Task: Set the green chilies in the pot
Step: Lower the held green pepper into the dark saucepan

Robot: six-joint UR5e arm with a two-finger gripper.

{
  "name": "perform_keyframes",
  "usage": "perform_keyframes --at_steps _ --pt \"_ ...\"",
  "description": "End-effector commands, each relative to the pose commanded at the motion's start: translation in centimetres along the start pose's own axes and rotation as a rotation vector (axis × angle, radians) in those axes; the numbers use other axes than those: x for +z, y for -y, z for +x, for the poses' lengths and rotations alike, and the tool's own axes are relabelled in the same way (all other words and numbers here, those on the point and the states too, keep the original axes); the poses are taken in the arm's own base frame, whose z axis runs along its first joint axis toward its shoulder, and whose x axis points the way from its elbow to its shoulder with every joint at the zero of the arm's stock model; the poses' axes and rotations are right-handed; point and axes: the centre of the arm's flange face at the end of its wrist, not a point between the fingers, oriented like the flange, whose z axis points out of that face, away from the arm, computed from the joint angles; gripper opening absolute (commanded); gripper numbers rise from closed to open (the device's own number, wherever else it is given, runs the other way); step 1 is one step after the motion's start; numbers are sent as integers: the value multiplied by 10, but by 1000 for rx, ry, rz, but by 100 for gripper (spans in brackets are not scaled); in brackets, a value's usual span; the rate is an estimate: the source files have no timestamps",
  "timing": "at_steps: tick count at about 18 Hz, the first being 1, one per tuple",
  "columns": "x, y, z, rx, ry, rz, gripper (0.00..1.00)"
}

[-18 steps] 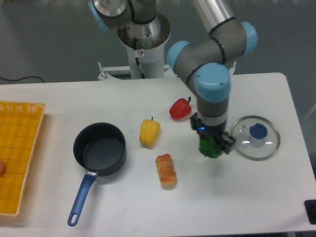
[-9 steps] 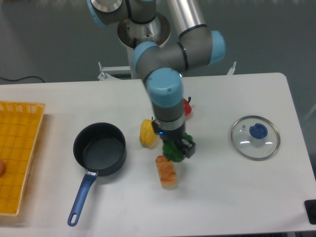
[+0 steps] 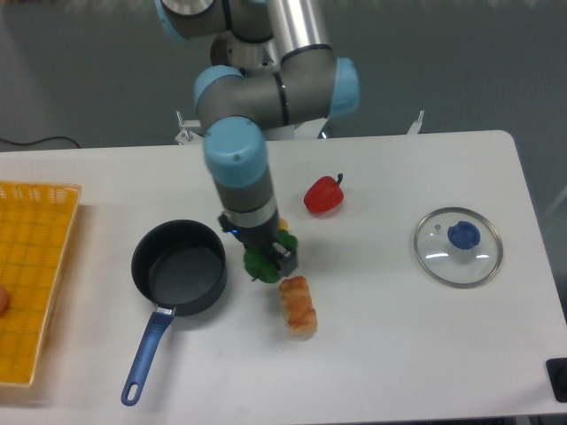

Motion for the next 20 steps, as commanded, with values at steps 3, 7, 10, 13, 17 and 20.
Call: perform_keyframes --at_steps 3,7,10,13,17,20 --pt "-6 9 22 -10 3 11 72" --pt "-2 21 47 -26 -2 7 72" --pt "2 28 63 -38 -7 0 72" --pt "7 33 75 -39 -3 5 72" --pt "12 40 81 -66 11 22 72" --pt "18 44 84 -66 10 22 72"
